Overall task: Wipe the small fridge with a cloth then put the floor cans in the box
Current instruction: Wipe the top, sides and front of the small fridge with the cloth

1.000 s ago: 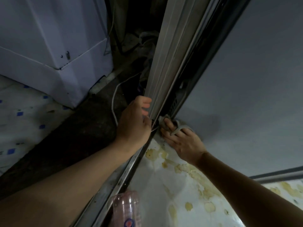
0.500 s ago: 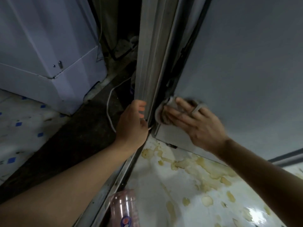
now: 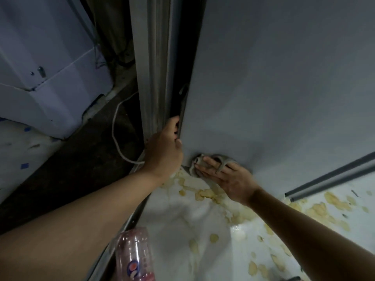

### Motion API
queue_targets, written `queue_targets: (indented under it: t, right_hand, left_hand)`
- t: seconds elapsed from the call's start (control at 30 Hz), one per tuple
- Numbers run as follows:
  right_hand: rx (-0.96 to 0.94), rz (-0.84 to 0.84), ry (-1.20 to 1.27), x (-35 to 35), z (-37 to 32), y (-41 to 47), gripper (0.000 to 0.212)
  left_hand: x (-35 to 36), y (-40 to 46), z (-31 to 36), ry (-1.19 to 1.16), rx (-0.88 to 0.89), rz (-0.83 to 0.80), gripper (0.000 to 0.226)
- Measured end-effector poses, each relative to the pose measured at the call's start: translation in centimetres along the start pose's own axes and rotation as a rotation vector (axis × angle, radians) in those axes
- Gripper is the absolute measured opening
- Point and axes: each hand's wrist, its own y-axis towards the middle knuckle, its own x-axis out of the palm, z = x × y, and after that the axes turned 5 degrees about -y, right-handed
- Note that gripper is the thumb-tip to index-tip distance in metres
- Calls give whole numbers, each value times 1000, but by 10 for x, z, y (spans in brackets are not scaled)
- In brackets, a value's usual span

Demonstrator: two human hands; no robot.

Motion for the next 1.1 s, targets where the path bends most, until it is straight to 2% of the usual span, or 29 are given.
queue_targets:
  t: [0.1,0.3,0.4,0.47,0.6,0.7,0.77,0.83,0.97,1.1]
  right_hand:
    - [31,93,-30,-7,18,-11,73]
    - [370,387,14,-37,93,-42,58]
    - [545,518,106,-34,92,-42,54]
    - [471,461,117,-22,72,-42,60]
    - [68,107,19,2,22,-59,72]
    - [45,18,-22,2,14,-64,74]
    - [112,81,19,-6,24,-68,70]
    - [224,231,50,-18,48,-78,53]
    - [513,452,34,-43,94,-98,39]
    - [660,504,131,-38,84,-96,30]
  left_hand:
    - [6,-1,8,18,-33,18,53]
    - [17,-2,28,163,-56,156,60]
    - [22,-2,31,174,-45,206,56]
    - [26,-1,30,197,-34,233,56]
    - [31,-3,28,227,-46,245,55]
    - [30,-1,29,222,-56,241,55]
    - [31,-2,30,208,-63,233,55]
    - [31,-3,30,195,-64,231,55]
    - [35,-2,28,182,-87,252,53]
    - [39,-1,25,139,-83,282,53]
